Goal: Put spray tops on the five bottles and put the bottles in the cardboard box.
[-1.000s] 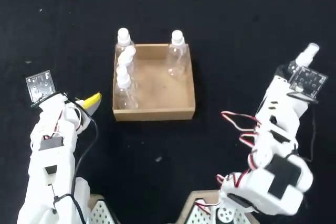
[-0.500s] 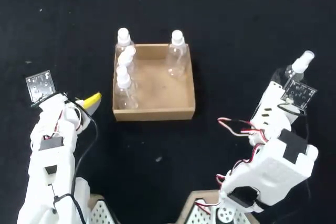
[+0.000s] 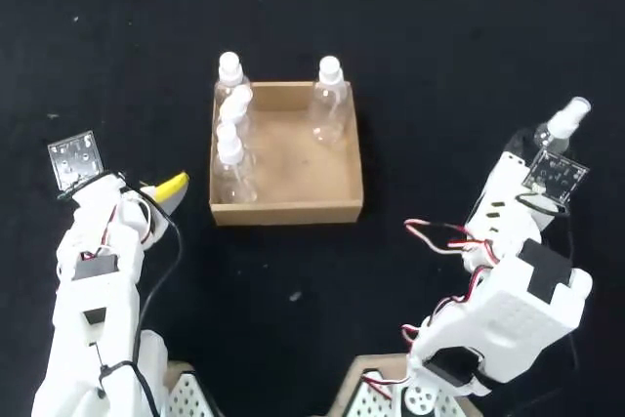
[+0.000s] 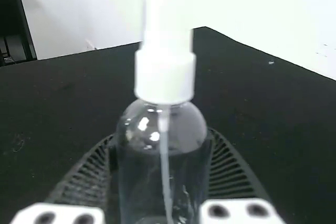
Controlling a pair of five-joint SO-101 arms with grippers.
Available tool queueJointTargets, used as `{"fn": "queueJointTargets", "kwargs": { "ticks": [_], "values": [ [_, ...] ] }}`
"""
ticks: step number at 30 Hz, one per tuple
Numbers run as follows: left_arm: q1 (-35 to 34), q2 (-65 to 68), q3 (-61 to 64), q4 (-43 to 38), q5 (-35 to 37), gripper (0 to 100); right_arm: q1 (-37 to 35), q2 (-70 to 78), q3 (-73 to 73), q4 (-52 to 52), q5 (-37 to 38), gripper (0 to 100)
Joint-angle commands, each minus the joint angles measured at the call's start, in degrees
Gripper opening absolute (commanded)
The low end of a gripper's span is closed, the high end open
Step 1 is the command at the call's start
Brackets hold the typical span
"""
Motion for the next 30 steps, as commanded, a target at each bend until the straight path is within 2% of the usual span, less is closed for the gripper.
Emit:
{"fn": "queueJointTargets", "kwargs": {
  "ticks": [1, 10, 16, 23, 30],
  "values": [
    [3.4, -0.4, 0.0, -1.1, -0.3, 32, -0.4, -0.5, -0.7, -1.8, -0.3, 16.6],
    [3.9, -0.4, 0.1, -1.1, -0.3, 32, -0.4, -0.5, -1.0, -1.8, -0.2, 17.6],
    [4.0, -0.4, 0.1, -1.1, -0.3, 32, -1.7, -0.5, -0.7, -1.7, 0.1, 31.7],
    [4.0, -0.4, 0.1, -1.1, -0.3, 32, -1.7, -1.3, -1.4, -1.8, 0.1, 30.0],
    [4.1, -0.4, 0.0, -1.1, -0.3, 32, -1.8, -8.3, 1.6, -1.4, -0.2, 29.7]
  ]
}}
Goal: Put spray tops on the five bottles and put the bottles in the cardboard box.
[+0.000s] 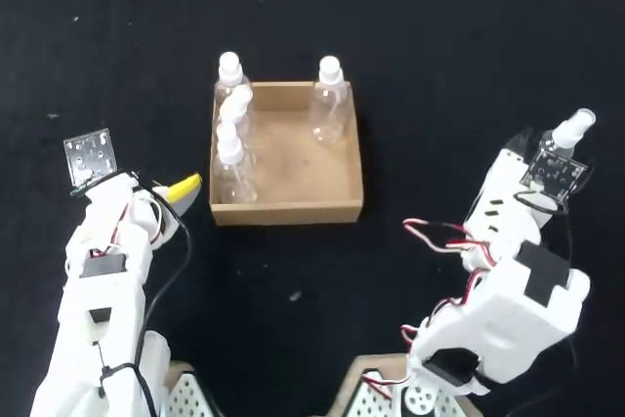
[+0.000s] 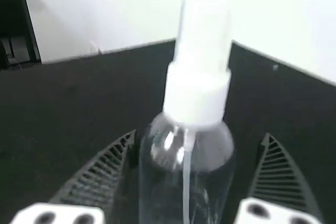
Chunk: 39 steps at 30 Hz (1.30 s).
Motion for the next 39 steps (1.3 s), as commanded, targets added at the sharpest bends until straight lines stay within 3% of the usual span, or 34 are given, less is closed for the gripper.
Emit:
{"fn": "queueJointTargets", "kwargs": {
  "ticks": [1, 11, 23, 31, 39],
  "values": [
    [0.5, -0.4, 0.0, -1.1, -0.3, 32, -1.0, -5.3, 1.0, -1.2, -0.2, 29.7],
    [0.5, -0.4, 0.0, -1.1, -0.3, 32, -0.7, -5.5, -6.2, 12.2, -0.3, 29.7],
    [0.5, -0.4, 0.0, -1.1, -0.3, 32, -0.7, -5.9, -6.6, 12.8, -0.3, 29.5],
    [0.5, -0.4, 0.0, -1.1, -0.3, 32, 0.0, -6.0, -7.2, 12.4, 0.2, 1.3],
    [0.5, -0.4, 0.0, -1.1, -0.3, 32, -0.3, -9.3, -3.0, 6.8, -0.3, 1.2]
  ]
}}
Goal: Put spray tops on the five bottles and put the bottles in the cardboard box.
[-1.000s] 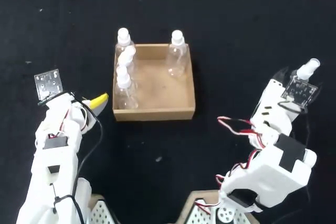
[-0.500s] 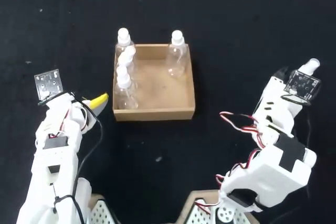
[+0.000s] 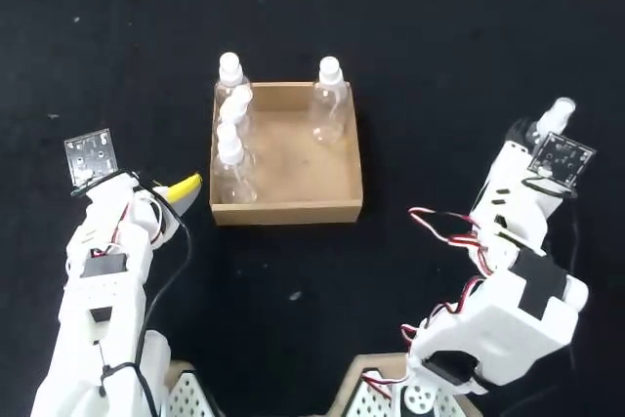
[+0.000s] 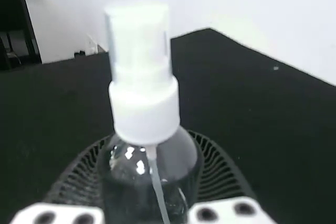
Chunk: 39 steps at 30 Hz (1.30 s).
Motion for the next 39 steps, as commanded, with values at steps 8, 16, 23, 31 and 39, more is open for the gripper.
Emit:
{"fn": "queueJointTargets", "kwargs": {
  "ticks": [8, 16, 23, 31, 39],
  "values": [
    [0.6, -0.4, 0.0, -1.1, -0.3, 32, -6.9, -25.7, 12.7, -0.2, 0.1, 1.2],
    [0.6, -0.4, 0.0, -1.1, -0.3, 32, -11.7, -45.0, 12.3, 24.4, -0.4, 1.1],
    [0.6, -0.4, 0.1, -1.1, -0.3, 32, -16.8, -62.5, 13.7, 41.9, -0.4, 1.1],
    [0.6, -0.4, 0.1, -1.1, -0.3, 32, -27.5, -83.1, 16.5, 59.4, -0.4, 1.1],
    [0.6, -0.4, 0.1, -1.1, -0.3, 32, -40.5, -96.0, 19.7, 70.2, -0.5, 1.1]
  ]
}}
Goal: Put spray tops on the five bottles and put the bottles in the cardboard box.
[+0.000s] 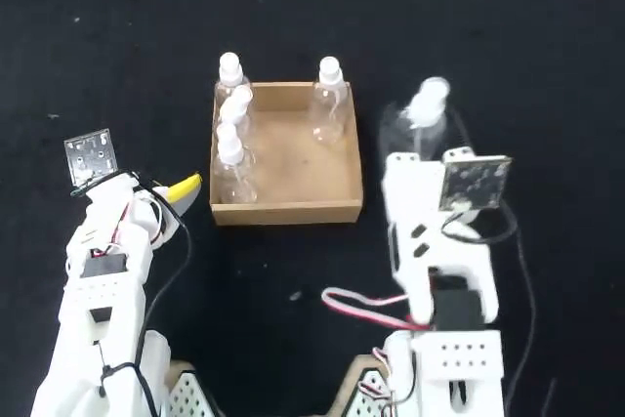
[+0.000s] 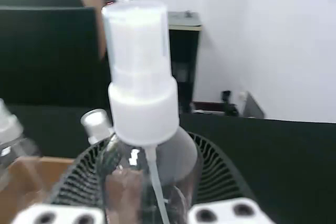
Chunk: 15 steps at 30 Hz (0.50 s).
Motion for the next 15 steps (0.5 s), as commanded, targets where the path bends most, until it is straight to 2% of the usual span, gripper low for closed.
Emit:
{"fn": "queueJointTargets", "kwargs": {
  "ticks": [1, 5, 15],
  "values": [
    [0.6, -0.4, 0.1, -1.1, -0.3, 32, -5.8, -3.5, 1.6, 0.4, -1.3, 1.1],
    [0.6, -0.4, 0.1, -1.1, -0.3, 32, -8.9, -2.3, 3.1, -0.8, -7.2, 1.1],
    [0.6, -0.4, 0.1, -1.1, -0.3, 32, -13.6, 13.2, 4.6, -16.2, -7.8, 1.1]
  ]
}}
